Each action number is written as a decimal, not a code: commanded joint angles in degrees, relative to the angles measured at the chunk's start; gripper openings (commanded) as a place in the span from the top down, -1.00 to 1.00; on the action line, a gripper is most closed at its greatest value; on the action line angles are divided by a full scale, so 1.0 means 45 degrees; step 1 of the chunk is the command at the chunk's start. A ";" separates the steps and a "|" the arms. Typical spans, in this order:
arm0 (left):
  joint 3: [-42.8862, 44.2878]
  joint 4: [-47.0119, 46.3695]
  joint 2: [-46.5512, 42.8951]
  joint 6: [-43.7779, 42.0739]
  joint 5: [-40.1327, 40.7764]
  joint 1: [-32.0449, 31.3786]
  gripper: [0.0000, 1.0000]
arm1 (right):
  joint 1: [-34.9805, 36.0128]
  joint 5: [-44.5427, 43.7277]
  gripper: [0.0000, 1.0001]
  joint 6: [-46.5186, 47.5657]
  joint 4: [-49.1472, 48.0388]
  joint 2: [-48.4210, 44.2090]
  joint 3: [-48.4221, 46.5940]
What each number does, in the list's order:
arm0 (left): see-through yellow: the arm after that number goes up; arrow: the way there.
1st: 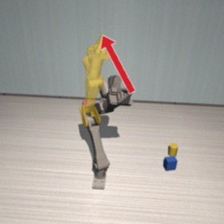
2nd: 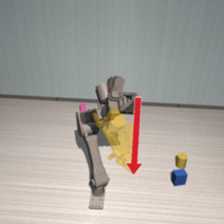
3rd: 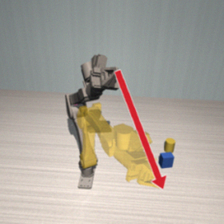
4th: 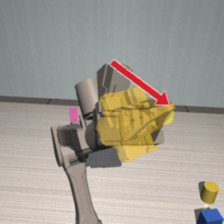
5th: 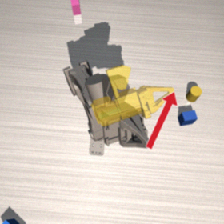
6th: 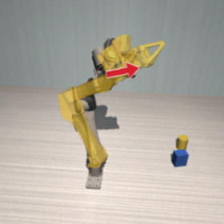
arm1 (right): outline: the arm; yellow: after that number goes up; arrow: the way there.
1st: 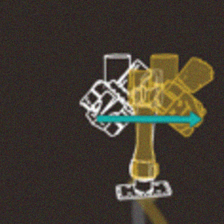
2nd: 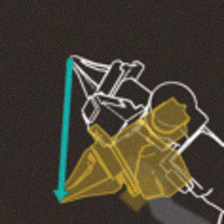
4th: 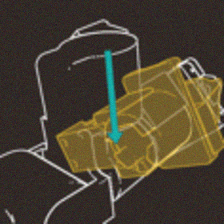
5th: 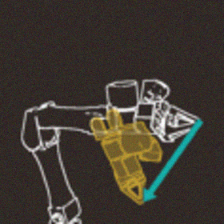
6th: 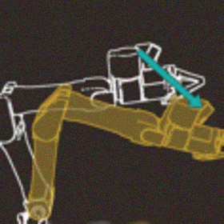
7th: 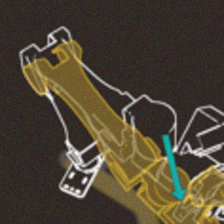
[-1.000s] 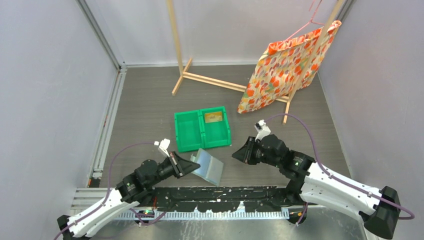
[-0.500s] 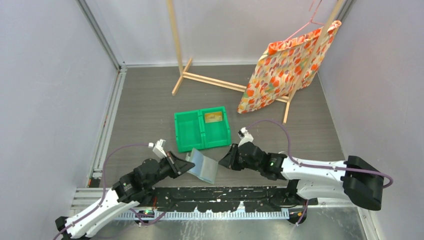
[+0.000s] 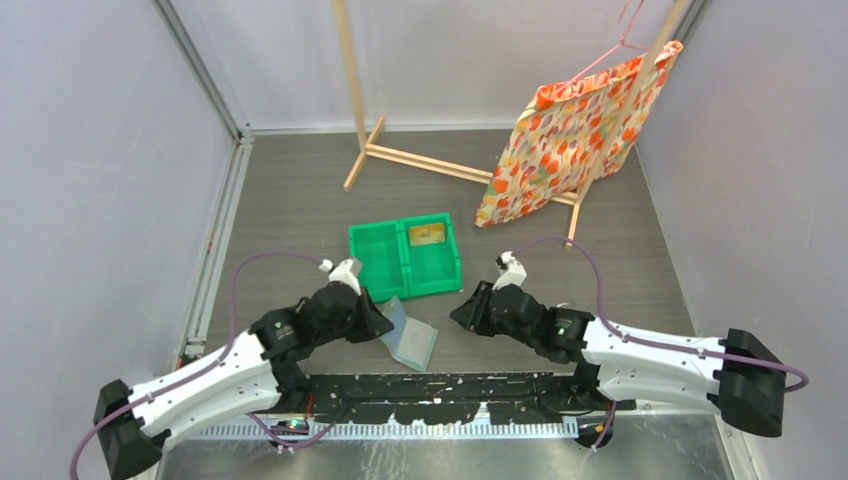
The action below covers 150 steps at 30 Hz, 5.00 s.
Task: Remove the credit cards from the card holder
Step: Remove the credit card from the card holder.
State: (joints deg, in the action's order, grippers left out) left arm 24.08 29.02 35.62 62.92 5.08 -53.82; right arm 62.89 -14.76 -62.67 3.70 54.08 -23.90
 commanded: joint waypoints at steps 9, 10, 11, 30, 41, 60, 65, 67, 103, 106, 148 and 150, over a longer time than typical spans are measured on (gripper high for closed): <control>0.1525 0.0185 0.2132 -0.1759 -0.0569 -0.0041 0.99 | 0.0642 -0.0109 0.41 0.0563 0.0024 0.0299 -0.0609; 0.1500 0.0248 0.2357 -0.1758 -0.0598 -0.0074 0.99 | 0.0903 -0.0126 0.40 0.0609 -0.0185 0.0678 -0.0741; 0.1459 0.0266 0.2566 -0.1733 -0.0577 -0.0181 0.99 | 0.1158 -0.0136 0.40 0.0647 -0.0517 0.1227 -0.0868; -0.0523 -0.1166 0.2395 0.0541 0.0242 -0.0660 0.99 | 0.2915 0.0412 0.35 0.0025 -0.1976 0.5944 -0.2214; 0.0135 -0.1608 0.4126 0.2403 0.2198 -0.1408 0.99 | 0.3576 -0.0388 0.32 -0.0767 -0.1119 0.6507 -0.2017; 0.1162 0.1633 0.1536 0.0986 0.3305 -0.1407 -0.39 | 0.2403 -0.2798 0.38 0.0640 0.3081 0.3869 -0.1368; 0.2304 0.1746 0.3280 -0.0538 0.2789 -0.1415 -0.41 | 0.2035 -0.3269 0.36 0.1455 0.4072 0.2772 -0.1696; 0.2754 0.1190 0.4403 -0.1154 0.2199 -0.1595 -0.37 | 0.2024 -0.3252 0.33 0.1565 0.4164 0.2153 -0.1751; 0.0158 -0.7779 0.7930 0.1045 0.0141 -0.2382 0.43 | 0.0479 -0.0304 0.35 0.1399 0.0956 0.2508 -0.0649; 0.0005 -0.7766 0.8081 0.1078 0.0179 -0.2378 0.43 | 0.0477 -0.0100 0.37 0.1152 0.0553 0.2411 -0.0312; 0.0877 -0.4482 0.6100 0.0255 0.0662 -0.2322 0.47 | 0.0479 0.2538 0.49 0.0108 -0.3828 0.2119 0.0326; 0.0803 -0.4016 0.5623 0.0269 0.0832 -0.2311 0.45 | 0.0480 0.2820 0.49 0.0051 -0.4275 0.2642 0.0321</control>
State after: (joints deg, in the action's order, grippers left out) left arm 26.15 4.97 64.60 65.54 6.00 -64.34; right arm 64.77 -4.84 -61.69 -9.89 63.22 -21.54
